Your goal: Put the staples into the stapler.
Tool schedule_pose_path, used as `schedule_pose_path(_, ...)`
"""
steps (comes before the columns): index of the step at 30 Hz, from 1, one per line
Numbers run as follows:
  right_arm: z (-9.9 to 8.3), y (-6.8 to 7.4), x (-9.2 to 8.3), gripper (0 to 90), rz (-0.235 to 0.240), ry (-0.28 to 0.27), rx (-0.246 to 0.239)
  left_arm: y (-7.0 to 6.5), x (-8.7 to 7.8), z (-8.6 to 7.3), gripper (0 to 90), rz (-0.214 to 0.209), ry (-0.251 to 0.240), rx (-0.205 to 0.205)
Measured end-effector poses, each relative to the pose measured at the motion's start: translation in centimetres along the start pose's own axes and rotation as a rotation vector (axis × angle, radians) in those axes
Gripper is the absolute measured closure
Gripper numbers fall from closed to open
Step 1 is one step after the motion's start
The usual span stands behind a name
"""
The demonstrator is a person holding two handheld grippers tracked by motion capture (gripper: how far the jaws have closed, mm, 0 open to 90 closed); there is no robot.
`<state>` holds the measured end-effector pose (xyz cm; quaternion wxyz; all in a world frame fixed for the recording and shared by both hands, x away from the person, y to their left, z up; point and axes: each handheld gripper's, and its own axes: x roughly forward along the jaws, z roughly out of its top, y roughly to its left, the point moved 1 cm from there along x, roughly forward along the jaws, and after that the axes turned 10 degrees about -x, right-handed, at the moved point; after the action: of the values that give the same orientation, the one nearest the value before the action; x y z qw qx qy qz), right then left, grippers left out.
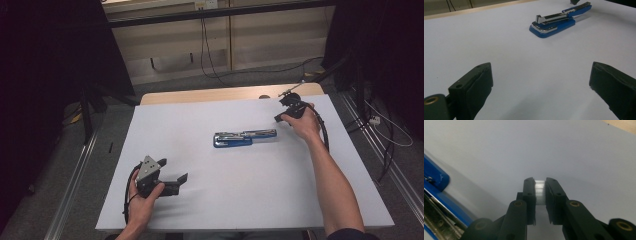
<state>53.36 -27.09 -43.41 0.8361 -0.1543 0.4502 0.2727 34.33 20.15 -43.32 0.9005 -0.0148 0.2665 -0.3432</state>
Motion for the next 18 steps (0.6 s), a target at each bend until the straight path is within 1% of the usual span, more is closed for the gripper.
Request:
schedule_pose_path(2, 0.0, 0.1, -0.4, 78.8, 0.001, -0.006, -0.008, 0.0, 0.1, 0.0, 5.4, -0.002, 0.001, 0.003)
schedule_pose_path(3, 0.0, 0.1, -0.6, 78.9, -0.005, -0.018, -0.009, 0.0, 0.1, 0.0, 5.3, 0.002, 0.000, 0.007)
schedule_pose_path(5, 0.0, 0.1, -0.9, 78.9, -0.006, -0.029, -0.005, 0.0, 0.0, 0.0, 5.1, 0.002, -0.002, 0.002)
schedule_pose_path(7, -0.1, 0.2, -1.0, 78.9, -0.005, -0.037, -0.005, 0.0, 0.0, 0.0, 5.1, 0.001, 0.000, 0.006)
schedule_pose_path(9, -0.1, 0.4, -1.2, 78.9, -0.009, -0.049, -0.013, 0.0, 0.0, -0.1, 5.2, 0.000, 0.003, -0.004)
schedule_pose_path(10, 0.0, 0.5, -1.4, 78.8, -0.004, -0.053, -0.020, 0.0, 0.1, -0.1, 5.2, 0.000, 0.005, -0.011)
schedule_pose_path(11, 0.1, 0.8, -1.6, 78.8, 0.002, -0.067, -0.032, 0.1, 0.0, -0.1, 5.3, 0.006, 0.006, -0.007)
schedule_pose_path(12, 0.1, 0.9, -1.7, 78.9, 0.003, -0.076, -0.035, 0.0, 0.0, -0.1, 5.3, 0.006, 0.002, -0.012)
schedule_pose_path(14, 0.1, 1.0, -1.8, 78.8, 0.007, -0.082, -0.038, 0.0, 0.0, -0.1, 5.3, 0.006, 0.002, -0.011)
schedule_pose_path(15, 0.2, 1.2, -2.0, 78.9, 0.008, -0.098, -0.046, 0.0, -0.1, 0.0, 5.3, 0.007, 0.001, -0.008)
schedule_pose_path(18, 0.3, 1.5, -2.3, 78.8, 0.012, -0.109, -0.060, 0.0, 0.0, -0.1, 5.3, 0.005, 0.001, -0.009)
